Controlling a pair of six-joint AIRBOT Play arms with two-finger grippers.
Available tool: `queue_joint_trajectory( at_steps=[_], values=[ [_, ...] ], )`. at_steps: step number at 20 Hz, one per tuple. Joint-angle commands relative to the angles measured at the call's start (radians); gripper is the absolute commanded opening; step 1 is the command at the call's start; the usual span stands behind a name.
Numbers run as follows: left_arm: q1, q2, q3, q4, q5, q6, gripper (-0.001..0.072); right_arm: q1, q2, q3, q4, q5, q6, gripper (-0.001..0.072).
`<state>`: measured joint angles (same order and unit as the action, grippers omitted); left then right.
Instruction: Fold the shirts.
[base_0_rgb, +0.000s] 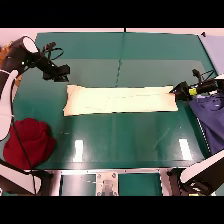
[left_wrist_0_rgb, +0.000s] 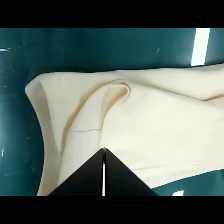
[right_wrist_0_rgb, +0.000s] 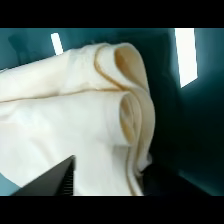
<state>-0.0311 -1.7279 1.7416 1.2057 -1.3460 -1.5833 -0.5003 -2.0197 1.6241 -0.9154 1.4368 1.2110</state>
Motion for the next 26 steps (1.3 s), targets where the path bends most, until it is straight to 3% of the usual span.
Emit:
queue_joint_trajectory(
  at_steps=[1, 2, 3, 6, 11, 19, 23, 26],
  values=[
    [0.001, -0.001, 0.001, -0.076, 0.004, 0.014, 0.0027, 0.041, -0.033, -0.001, 0.024, -0.033, -0.058, 0.0234],
    [-0.004, -0.001, 0.001, -0.085, 0.004, 0.014, 0.0027, 0.053, -0.033, 0.000, 0.036, -0.033, -0.068, 0.0083],
    [-0.018, -0.001, 0.001, -0.084, 0.004, 0.015, 0.0027, 0.058, -0.033, 0.005, 0.057, -0.026, -0.068, 0.0016],
    [-0.089, -0.001, 0.001, -0.084, 0.055, 0.026, 0.0027, 0.058, 0.009, 0.031, 0.162, 0.059, -0.068, 0.0015],
    [-0.288, -0.042, 0.001, -0.115, 0.272, 0.021, 0.0027, 0.064, 0.224, 0.092, 0.176, 0.172, -0.011, 0.0015],
    [-0.616, -0.311, 0.002, -0.440, 0.606, 0.071, 0.0027, 0.136, 0.500, 0.101, 0.230, 0.245, 0.067, 0.0015],
    [-0.656, -0.362, 0.005, -0.511, 0.640, 0.074, 0.0027, 0.180, 0.508, 0.101, 0.239, 0.266, 0.068, 0.0015],
    [-0.631, -0.358, 0.018, -0.505, 0.580, 0.087, 0.0027, 0.187, 0.508, 0.101, 0.239, 0.266, 0.068, 0.0016]
  ],
)
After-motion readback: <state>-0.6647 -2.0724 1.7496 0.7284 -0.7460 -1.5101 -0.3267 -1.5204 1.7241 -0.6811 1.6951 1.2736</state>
